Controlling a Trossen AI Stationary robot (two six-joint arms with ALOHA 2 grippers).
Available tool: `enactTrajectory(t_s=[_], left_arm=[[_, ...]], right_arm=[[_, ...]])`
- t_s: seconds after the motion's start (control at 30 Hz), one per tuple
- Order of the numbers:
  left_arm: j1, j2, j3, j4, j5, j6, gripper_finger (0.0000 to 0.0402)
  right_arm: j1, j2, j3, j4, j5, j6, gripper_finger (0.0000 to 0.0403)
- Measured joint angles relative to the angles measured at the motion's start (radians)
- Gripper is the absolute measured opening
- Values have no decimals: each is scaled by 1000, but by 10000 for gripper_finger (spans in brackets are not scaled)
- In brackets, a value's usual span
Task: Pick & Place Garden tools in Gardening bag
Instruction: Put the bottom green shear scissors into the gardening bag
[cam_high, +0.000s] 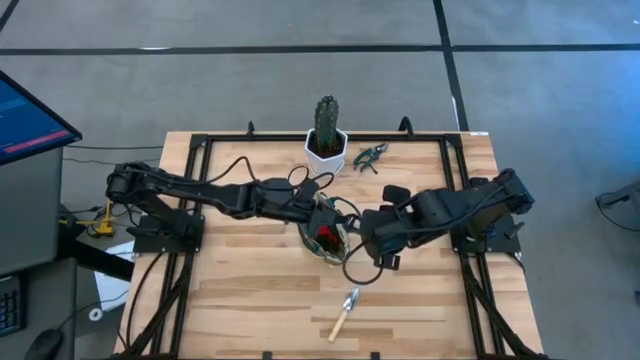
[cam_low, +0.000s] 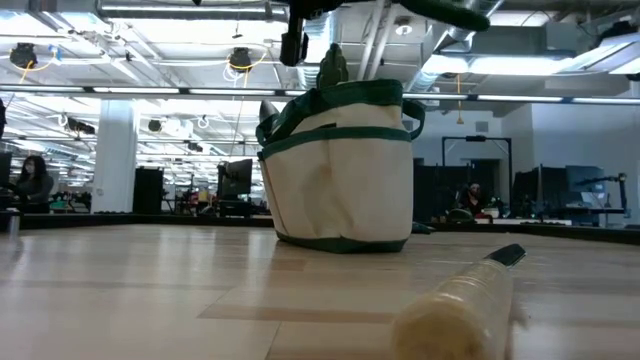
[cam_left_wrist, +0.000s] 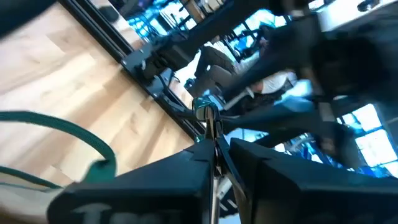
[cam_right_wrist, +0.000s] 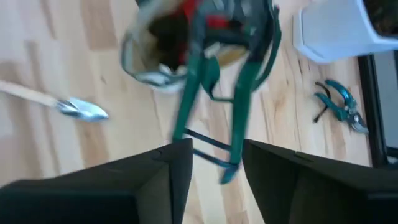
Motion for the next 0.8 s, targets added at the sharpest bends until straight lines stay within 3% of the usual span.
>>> enactTrajectory(t_s=[0.37, 0.57, 0.8], left_arm=[[0, -25, 0, -3, -27, 82, 10], [0, -135, 0, -4, -123, 206, 10], [-32, -270, 0, -3, -282, 398, 10]], right_arm=[[10, -17, 239, 1, -2, -24, 95], [60, -91, 247, 2, 8, 42, 62], [169, -129, 247, 57, 140, 70, 37]])
